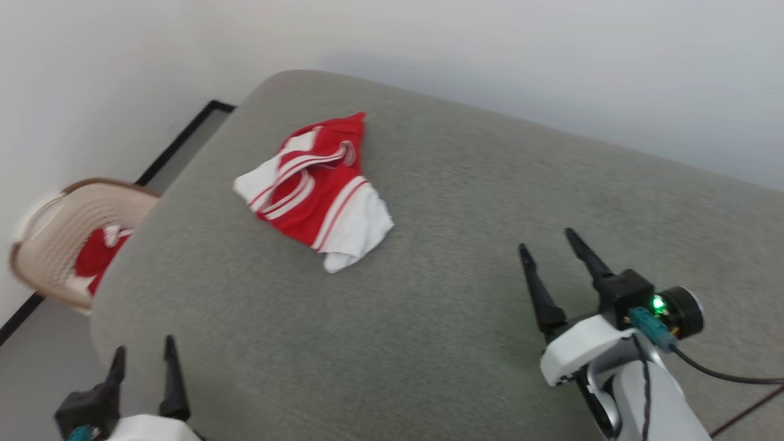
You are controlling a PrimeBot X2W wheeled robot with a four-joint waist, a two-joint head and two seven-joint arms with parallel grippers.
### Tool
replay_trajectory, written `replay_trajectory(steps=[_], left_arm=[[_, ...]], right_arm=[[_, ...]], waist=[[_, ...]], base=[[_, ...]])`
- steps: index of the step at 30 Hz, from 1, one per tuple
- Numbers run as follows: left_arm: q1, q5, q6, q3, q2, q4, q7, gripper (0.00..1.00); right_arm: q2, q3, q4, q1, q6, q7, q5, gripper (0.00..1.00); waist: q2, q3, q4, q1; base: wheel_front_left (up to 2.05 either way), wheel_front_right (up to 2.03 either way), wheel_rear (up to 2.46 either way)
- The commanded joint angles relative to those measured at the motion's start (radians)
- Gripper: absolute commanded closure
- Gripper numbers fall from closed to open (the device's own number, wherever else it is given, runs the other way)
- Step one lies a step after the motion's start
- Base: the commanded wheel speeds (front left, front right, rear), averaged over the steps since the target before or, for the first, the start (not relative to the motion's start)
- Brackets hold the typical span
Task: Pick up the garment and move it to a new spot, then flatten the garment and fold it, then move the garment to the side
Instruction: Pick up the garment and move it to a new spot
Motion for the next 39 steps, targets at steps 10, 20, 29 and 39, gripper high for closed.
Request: replay_trajectory(steps=[10, 20, 29, 39], left_arm=[[0.018, -0.023, -0.003, 0.017, -0.011, -0.036, -0.005, 0.00], [-0.251, 0.002, -0.051, -0.139, 0.114, 0.062, -0.005, 0.00], [-0.650, -0.316, -0.049, -0.449, 0.370, 0.374, 0.176, 0.00], [-0.834, -0.664, -0.049, -0.642, 0.545, 0.515, 0.510, 0.00]], right_arm=[[0.007, 0.053, 0.028, -0.051, 0.000, -0.005, 0.016, 0.00], [0.007, 0.037, 0.019, -0.080, 0.000, -0.005, -0.012, 0.00], [0.008, 0.044, 0.016, -0.133, -0.001, -0.005, -0.025, 0.00], [0.009, 0.051, 0.001, -0.197, 0.000, -0.005, -0.030, 0.00]], waist=[[0.0000, 0.019, 0.053, 0.0000], [0.0000, 0.132, -0.092, 0.0000], [0.0000, 0.280, -0.246, 0.0000], [0.0000, 0.414, -0.363, 0.0000]], base=[[0.00, 0.00, 0.00], [0.00, 0.00, 0.00], [0.00, 0.00, 0.00], [0.00, 0.00, 0.00]])
